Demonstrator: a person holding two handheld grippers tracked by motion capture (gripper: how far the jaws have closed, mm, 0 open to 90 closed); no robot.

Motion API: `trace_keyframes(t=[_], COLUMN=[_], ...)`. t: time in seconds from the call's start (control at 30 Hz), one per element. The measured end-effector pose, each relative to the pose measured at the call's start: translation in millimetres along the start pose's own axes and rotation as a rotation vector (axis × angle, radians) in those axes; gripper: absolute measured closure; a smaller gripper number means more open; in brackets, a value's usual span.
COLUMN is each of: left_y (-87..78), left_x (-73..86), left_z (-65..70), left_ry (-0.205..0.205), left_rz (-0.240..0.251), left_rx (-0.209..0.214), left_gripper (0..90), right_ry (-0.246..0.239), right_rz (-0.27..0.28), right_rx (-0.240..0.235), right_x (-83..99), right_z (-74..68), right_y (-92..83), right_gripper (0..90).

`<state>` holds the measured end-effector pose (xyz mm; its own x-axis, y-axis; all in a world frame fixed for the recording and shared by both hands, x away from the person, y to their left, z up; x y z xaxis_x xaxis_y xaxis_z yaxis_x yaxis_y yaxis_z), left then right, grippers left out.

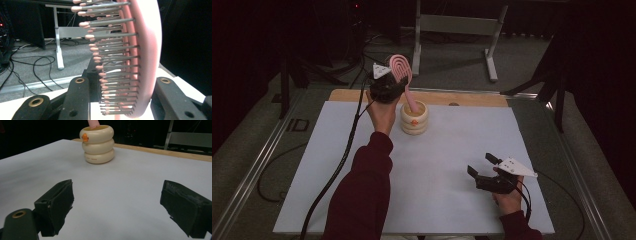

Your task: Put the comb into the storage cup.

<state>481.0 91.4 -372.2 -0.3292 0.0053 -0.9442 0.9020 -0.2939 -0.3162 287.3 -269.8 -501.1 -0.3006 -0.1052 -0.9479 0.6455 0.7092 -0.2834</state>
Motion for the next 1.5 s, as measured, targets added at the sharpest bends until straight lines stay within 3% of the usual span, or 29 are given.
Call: trace_keyframes(t=[0.8, 1.5], left_y=[6.7, 8.4], left_x=[9.7, 19.9], left_z=[1.1, -5.0], left_ry=[0.018, -0.003], left_rz=[-0.022, -0.038], left_rx=[-0.029, -0.042], left_gripper=[64.2, 64.1], right_ry=[-0.001, 0.000], right_rz=[0.003, 0.004], right_rx=[-0.004, -0.004], right_x=[0.2, 0.3], right_z=[-1.1, -1.7], right_y=[0.3, 0.2], right_gripper=[11.3, 11.3])
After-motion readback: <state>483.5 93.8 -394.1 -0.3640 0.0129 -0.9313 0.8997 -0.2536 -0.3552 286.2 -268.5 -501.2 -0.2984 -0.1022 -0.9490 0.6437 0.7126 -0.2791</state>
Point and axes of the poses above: each handheld gripper's, and its own axes: y roughly forward along the jaws, x roughly out of its underside, z roughly to its right, the point moved 1 cm from there along y, roughly forward along the jaws, and after that the axes turned 10 degrees about -x, right-handed, at the moved point
